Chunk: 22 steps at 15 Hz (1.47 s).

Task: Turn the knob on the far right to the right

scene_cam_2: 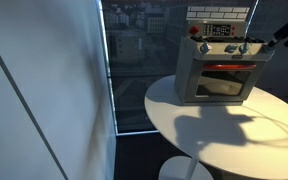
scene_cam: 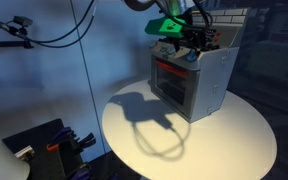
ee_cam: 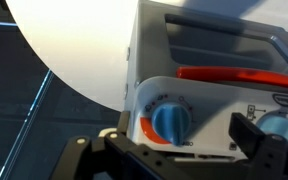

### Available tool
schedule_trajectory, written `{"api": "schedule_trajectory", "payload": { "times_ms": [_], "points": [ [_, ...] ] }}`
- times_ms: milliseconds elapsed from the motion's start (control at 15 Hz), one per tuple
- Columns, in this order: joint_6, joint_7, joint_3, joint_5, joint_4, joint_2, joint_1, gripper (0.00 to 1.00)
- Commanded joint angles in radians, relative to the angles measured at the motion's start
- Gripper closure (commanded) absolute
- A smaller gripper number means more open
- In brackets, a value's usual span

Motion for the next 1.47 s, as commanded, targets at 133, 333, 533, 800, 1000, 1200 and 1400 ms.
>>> {"api": "schedule_trajectory", "payload": {
  "times_ms": [133,333,533,800,1000,1200,1400],
  "points": [
    [0.056,-0.116,0.010,0.109,-0.021,0.000,-0.004,0.00],
    [0.075,-0.159,0.014,0.150,-0.023,0.006,-0.002,0.00],
    [0.080,-0.189,0.019,0.174,-0.020,0.014,0.000,0.00],
    [0.085,-0.215,0.027,0.199,-0.016,0.023,0.002,0.00],
    [0.089,-0.222,0.034,0.204,-0.015,0.026,0.002,0.00],
    [0.092,-0.229,0.040,0.212,-0.012,0.029,0.002,0.00],
    [0.097,-0.232,0.043,0.212,-0.009,0.031,0.002,0.00]
  ]
}}
